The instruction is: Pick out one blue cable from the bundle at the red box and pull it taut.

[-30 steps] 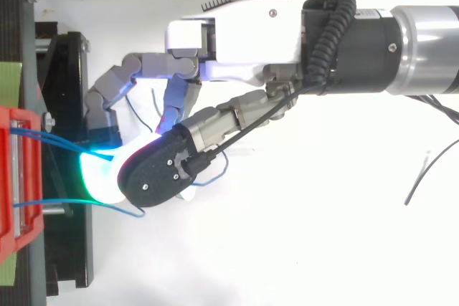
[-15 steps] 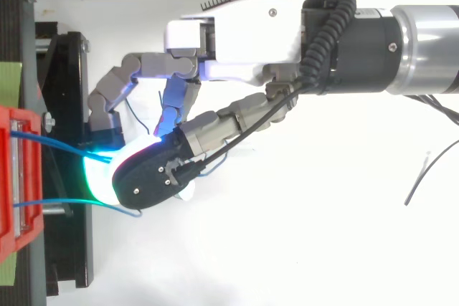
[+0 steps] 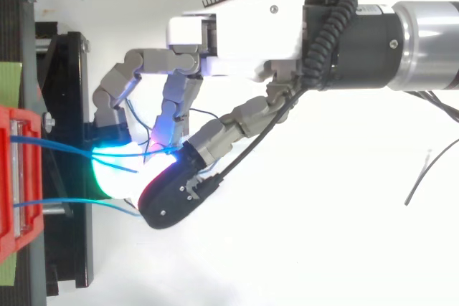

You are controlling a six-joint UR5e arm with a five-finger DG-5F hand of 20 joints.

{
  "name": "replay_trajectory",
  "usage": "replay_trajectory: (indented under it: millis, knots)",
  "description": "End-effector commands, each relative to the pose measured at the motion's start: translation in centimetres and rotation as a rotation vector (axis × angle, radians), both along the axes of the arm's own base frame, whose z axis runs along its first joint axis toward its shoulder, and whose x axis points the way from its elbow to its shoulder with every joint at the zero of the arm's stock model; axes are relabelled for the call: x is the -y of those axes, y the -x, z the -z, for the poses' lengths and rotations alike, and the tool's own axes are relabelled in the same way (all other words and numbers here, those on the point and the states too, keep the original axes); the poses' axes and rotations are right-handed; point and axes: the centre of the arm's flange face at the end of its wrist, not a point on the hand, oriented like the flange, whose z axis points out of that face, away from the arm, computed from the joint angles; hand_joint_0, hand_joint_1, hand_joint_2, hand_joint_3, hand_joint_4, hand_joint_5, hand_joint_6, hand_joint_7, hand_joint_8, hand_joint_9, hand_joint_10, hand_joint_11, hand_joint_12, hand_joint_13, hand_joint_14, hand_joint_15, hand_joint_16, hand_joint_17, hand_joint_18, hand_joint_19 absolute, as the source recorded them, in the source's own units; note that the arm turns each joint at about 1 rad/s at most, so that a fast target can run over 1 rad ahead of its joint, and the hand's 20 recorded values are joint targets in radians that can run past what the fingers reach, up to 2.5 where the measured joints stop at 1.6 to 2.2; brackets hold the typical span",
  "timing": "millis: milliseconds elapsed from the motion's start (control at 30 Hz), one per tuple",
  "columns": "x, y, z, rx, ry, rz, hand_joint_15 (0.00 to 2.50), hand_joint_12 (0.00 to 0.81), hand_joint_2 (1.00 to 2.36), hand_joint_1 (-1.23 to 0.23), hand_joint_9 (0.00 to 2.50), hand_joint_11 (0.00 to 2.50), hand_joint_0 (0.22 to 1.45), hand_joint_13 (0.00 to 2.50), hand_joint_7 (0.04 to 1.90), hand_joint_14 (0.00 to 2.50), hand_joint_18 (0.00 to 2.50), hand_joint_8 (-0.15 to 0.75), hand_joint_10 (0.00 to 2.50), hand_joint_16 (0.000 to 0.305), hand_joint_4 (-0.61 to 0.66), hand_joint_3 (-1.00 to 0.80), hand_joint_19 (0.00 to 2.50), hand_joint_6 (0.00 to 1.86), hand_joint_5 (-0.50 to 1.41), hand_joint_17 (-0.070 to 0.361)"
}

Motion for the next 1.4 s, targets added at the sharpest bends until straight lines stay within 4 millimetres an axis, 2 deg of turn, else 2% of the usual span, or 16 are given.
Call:
replay_trajectory:
  millis: [0,100,133,167,200,267,300,367,433,500,567,667,867,1133,1233,1367]
  knots:
    - [0.2,0.3,-0.3,-0.022,0.025,0.002,0.69,0.347,1.00,-0.90,1.32,0.93,0.71,1.08,0.97,0.03,0.95,0.301,0.03,0.047,-0.17,-0.50,0.63,0.95,-0.11,0.106]
    - [0.4,0.7,-1.0,-0.035,0.045,0.002,0.71,0.341,1.00,-0.91,1.40,0.95,0.62,1.11,0.99,0.02,0.96,0.292,0.03,0.046,-0.10,-0.50,0.64,0.93,-0.09,0.103]
    - [0.4,0.9,-1.4,-0.038,0.056,0.002,0.70,0.345,1.00,-0.89,1.41,0.94,0.58,1.13,0.94,0.03,0.97,0.290,0.03,0.046,-0.07,-0.50,0.65,0.93,-0.08,0.104]
    - [0.4,1.1,-1.8,-0.043,0.064,0.001,0.69,0.359,1.00,-0.82,1.44,0.92,0.52,1.15,0.78,0.03,1.00,0.302,0.03,0.050,-0.04,-0.50,0.64,0.93,-0.07,0.111]
    - [0.4,1.2,-1.9,-0.045,0.067,0.001,0.70,0.364,1.00,-0.80,1.44,0.92,0.51,1.15,0.80,0.02,1.00,0.304,0.03,0.050,-0.02,-0.50,0.64,0.92,-0.07,0.113]
    - [0.4,1.4,-2.2,-0.053,0.075,0.002,0.69,0.368,1.00,-0.59,1.45,0.87,0.50,1.17,0.88,0.02,1.01,0.300,0.03,0.052,-0.01,-0.50,0.64,0.87,-0.07,0.117]
    - [0.4,1.5,-2.3,-0.057,0.078,0.001,0.69,0.374,1.00,-0.58,1.45,0.86,0.50,1.17,0.89,0.02,1.02,0.300,0.03,0.052,-0.01,-0.50,0.65,0.86,-0.06,0.117]
    - [0.4,1.5,-2.5,-0.059,0.078,0.001,0.70,0.364,1.00,-0.44,1.43,0.85,0.53,1.17,0.89,0.02,0.99,0.289,0.03,0.051,-0.02,-0.50,0.68,0.84,-0.07,0.115]
    - [0.3,1.6,-2.6,-0.060,0.078,0.000,0.70,0.356,1.00,-0.39,1.43,0.85,0.57,1.16,0.90,0.03,0.97,0.289,0.03,0.049,-0.03,-0.50,0.71,0.83,-0.07,0.110]
    - [0.3,1.5,-2.5,-0.062,0.078,0.001,0.71,0.358,1.00,-0.42,1.42,0.86,0.59,1.15,0.92,0.03,0.96,0.283,0.03,0.049,-0.02,-0.50,0.72,0.82,-0.07,0.110]
    - [0.4,1.5,-2.7,-0.059,0.078,0.003,0.72,0.372,1.01,-0.46,1.38,0.86,0.59,1.13,0.92,0.03,0.95,0.295,0.03,0.051,0.00,-0.36,0.73,0.82,-0.08,0.115]
    - [0.3,1.4,-2.8,-0.056,0.078,0.003,0.71,0.377,1.02,-0.50,1.38,0.86,0.58,1.13,0.94,0.03,0.96,0.308,0.03,0.052,-0.01,-0.25,0.73,0.83,-0.08,0.118]
    - [0.4,1.4,-3.2,-0.048,0.081,0.005,0.69,0.429,1.01,-0.59,1.38,0.88,0.58,1.17,0.88,0.02,1.05,0.351,0.03,0.064,0.02,-0.15,0.67,0.87,-0.09,0.144]
    - [0.6,1.4,-3.1,-0.049,0.081,0.006,0.71,0.416,1.02,-0.73,1.31,0.92,0.58,1.12,0.87,0.02,1.00,0.337,0.03,0.060,0.07,-0.17,0.68,0.89,-0.11,0.136]
    - [0.5,1.4,-3.1,-0.049,0.081,0.004,0.72,0.378,1.02,-0.81,1.28,0.96,0.62,1.07,0.99,0.02,0.94,0.314,0.03,0.052,0.02,-0.21,0.70,0.90,-0.12,0.118]
    - [0.5,1.4,-3.1,-0.049,0.081,0.004,0.72,0.370,1.02,-0.88,1.27,0.95,0.67,1.07,1.07,0.03,0.94,0.318,0.03,0.051,-0.05,-0.27,0.67,0.91,-0.13,0.115]
